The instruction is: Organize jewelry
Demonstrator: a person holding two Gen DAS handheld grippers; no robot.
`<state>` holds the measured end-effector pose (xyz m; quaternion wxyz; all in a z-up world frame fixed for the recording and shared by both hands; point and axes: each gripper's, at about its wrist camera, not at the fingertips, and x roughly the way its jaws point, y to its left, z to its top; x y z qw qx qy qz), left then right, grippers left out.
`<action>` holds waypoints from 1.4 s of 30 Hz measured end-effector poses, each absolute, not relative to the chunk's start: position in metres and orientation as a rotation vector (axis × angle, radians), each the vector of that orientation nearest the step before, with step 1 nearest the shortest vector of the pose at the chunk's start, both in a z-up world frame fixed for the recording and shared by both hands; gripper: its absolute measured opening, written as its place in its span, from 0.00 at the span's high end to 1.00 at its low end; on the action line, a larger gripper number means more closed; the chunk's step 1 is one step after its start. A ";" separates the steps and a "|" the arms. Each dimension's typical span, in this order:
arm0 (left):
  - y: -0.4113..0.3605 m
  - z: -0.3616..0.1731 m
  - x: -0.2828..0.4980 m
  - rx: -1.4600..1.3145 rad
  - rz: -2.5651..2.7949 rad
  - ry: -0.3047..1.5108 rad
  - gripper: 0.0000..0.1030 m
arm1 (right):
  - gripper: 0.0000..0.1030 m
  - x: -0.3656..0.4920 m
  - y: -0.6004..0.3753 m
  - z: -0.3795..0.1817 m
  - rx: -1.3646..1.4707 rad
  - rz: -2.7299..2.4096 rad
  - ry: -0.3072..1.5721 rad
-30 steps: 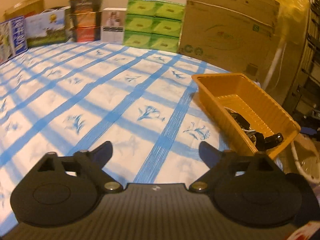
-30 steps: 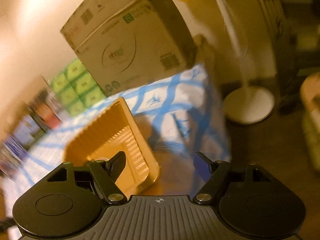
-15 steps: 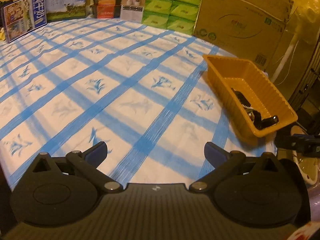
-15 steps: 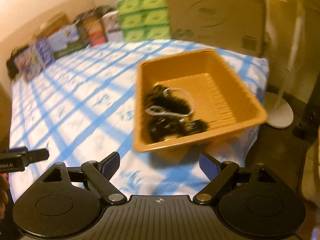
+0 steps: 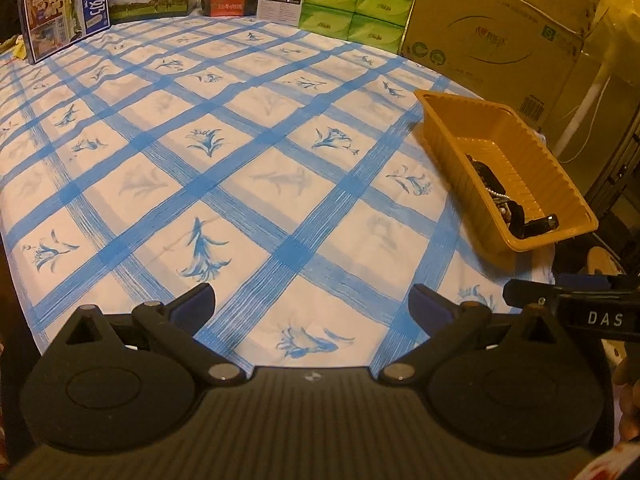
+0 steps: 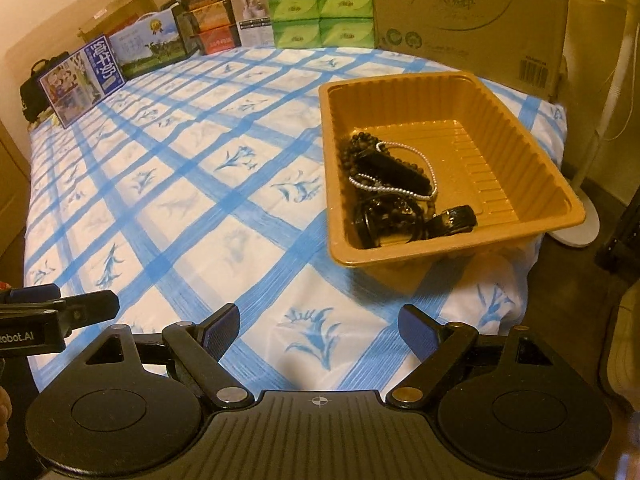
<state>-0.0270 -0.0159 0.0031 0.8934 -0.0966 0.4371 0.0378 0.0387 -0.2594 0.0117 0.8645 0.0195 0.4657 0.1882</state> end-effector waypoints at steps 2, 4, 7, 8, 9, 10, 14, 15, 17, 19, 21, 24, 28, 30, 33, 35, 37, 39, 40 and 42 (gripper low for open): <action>-0.017 0.002 -0.026 -0.198 0.082 0.911 0.01 | 0.17 0.038 -0.259 0.012 0.038 0.394 0.976; -0.017 0.001 -0.026 -0.198 0.086 0.915 0.01 | 0.17 0.038 -0.259 0.012 0.038 0.393 0.973; -0.018 -0.001 -0.026 -0.203 0.088 0.920 0.01 | 0.17 0.038 -0.258 0.012 0.039 0.393 0.972; -0.018 -0.001 -0.025 -0.202 0.090 0.919 0.01 | 0.17 0.038 -0.258 0.012 0.040 0.393 0.972; -0.018 0.000 -0.025 -0.202 0.091 0.918 0.01 | 0.17 0.038 -0.258 0.013 0.041 0.393 0.971; -0.018 -0.001 -0.026 -0.202 0.091 0.918 0.01 | 0.17 0.039 -0.258 0.013 0.042 0.393 0.971; -0.018 0.000 -0.026 -0.202 0.089 0.918 0.01 | 0.17 0.040 -0.259 0.013 0.045 0.390 0.973; -0.018 0.000 -0.026 -0.203 0.088 0.918 0.01 | 0.17 0.040 -0.259 0.014 0.045 0.389 0.973; -0.019 0.000 -0.026 -0.202 0.087 0.918 0.01 | 0.17 0.040 -0.260 0.013 0.046 0.389 0.971; -0.020 0.000 -0.026 -0.202 0.086 0.918 0.01 | 0.17 0.041 -0.260 0.013 0.046 0.389 0.972; -0.020 0.000 -0.026 -0.202 0.088 0.918 0.01 | 0.16 0.041 -0.261 0.013 0.048 0.388 0.972; -0.020 0.000 -0.026 -0.201 0.088 0.918 0.01 | 0.17 0.041 -0.261 0.013 0.048 0.390 0.972; -0.020 0.000 -0.026 -0.202 0.086 0.918 0.01 | 0.17 0.041 -0.261 0.013 0.048 0.389 0.971; -0.021 0.000 -0.026 -0.201 0.086 0.917 0.01 | 0.17 0.041 -0.261 0.013 0.048 0.389 0.971; -0.022 0.000 -0.026 -0.200 0.083 0.916 0.01 | 0.17 0.041 -0.262 0.013 0.046 0.387 0.970; -0.022 0.000 -0.026 -0.201 0.084 0.916 0.01 | 0.17 0.041 -0.263 0.013 0.047 0.387 0.971; -0.022 0.000 -0.026 -0.200 0.084 0.916 0.01 | 0.17 0.041 -0.262 0.013 0.047 0.386 0.970; -0.022 0.000 -0.025 -0.199 0.084 0.914 0.01 | 0.17 0.041 -0.262 0.013 0.047 0.387 0.971; -0.022 0.000 -0.026 -0.199 0.083 0.915 0.01 | 0.17 0.041 -0.262 0.013 0.046 0.387 0.971; -0.022 0.000 -0.026 -0.199 0.084 0.915 0.01 | 0.17 0.041 -0.262 0.013 0.047 0.387 0.971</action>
